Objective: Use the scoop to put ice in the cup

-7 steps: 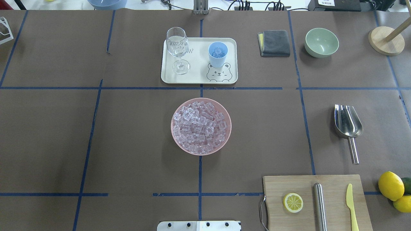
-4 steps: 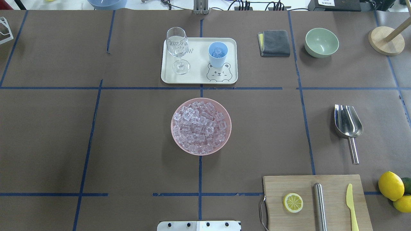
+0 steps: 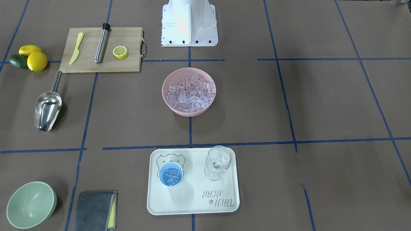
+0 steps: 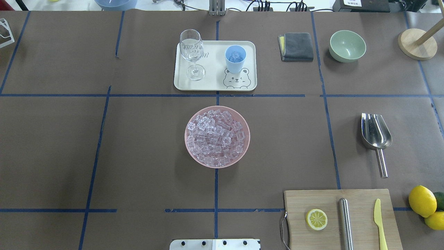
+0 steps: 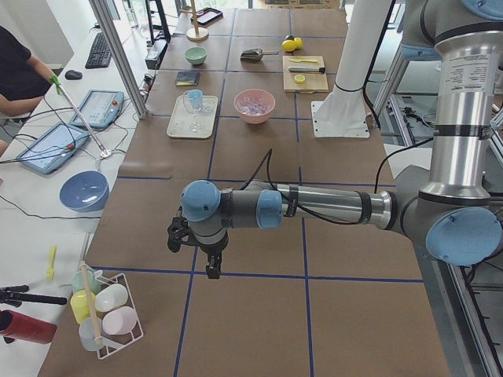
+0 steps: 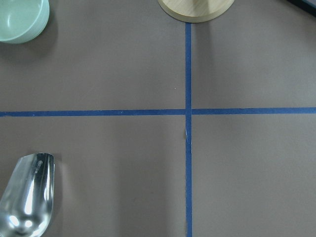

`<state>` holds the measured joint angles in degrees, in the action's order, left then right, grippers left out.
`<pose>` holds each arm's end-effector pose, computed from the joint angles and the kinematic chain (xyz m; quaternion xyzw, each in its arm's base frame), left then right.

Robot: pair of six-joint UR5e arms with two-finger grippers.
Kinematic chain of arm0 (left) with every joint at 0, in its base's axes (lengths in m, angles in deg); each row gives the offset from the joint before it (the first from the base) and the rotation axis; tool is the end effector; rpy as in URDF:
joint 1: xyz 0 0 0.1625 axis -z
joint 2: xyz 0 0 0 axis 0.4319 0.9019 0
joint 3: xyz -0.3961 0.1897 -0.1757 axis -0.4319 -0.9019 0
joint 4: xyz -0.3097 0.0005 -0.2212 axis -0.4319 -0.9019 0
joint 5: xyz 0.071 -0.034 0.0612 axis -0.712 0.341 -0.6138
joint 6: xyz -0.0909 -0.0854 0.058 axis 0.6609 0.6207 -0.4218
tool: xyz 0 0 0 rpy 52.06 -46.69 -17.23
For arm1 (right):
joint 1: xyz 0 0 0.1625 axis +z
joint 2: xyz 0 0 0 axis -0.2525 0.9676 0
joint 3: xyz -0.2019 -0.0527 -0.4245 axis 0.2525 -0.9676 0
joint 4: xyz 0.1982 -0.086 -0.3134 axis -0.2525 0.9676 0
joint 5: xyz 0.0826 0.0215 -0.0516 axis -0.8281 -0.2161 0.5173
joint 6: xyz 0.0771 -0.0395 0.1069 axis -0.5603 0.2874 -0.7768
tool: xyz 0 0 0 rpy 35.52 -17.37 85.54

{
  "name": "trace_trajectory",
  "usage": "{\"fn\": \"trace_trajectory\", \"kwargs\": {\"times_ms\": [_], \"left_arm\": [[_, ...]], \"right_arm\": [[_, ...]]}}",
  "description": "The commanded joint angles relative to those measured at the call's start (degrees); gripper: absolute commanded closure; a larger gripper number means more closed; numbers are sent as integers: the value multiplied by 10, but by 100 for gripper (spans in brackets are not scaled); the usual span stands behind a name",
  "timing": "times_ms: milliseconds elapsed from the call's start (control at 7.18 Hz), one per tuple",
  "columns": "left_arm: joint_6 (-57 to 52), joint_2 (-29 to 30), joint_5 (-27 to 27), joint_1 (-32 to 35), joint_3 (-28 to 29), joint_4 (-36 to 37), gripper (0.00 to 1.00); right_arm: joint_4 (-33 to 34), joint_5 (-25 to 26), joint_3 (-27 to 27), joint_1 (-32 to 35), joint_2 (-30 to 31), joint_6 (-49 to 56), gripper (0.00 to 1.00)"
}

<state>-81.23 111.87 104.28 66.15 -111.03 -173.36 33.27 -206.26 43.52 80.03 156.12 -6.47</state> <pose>-0.0471 -0.4517 0.7046 0.0000 0.3955 -0.0035 0.9185 0.0619 -0.4363 0.6798 0.0410 -0.4296 0.0255 0.9017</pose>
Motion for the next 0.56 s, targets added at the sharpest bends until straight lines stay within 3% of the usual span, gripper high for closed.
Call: {"fn": "trace_trajectory", "kwargs": {"times_ms": [0,279,418], "left_arm": [[3,1,0,0,0,0,0],[3,2,0,0,0,0,0],[3,2,0,0,-1,0,0]], "right_arm": [[0,0,0,0,0,0,0],[0,10,0,0,3,3,0],[0,44,0,0,10,8,0]]}}
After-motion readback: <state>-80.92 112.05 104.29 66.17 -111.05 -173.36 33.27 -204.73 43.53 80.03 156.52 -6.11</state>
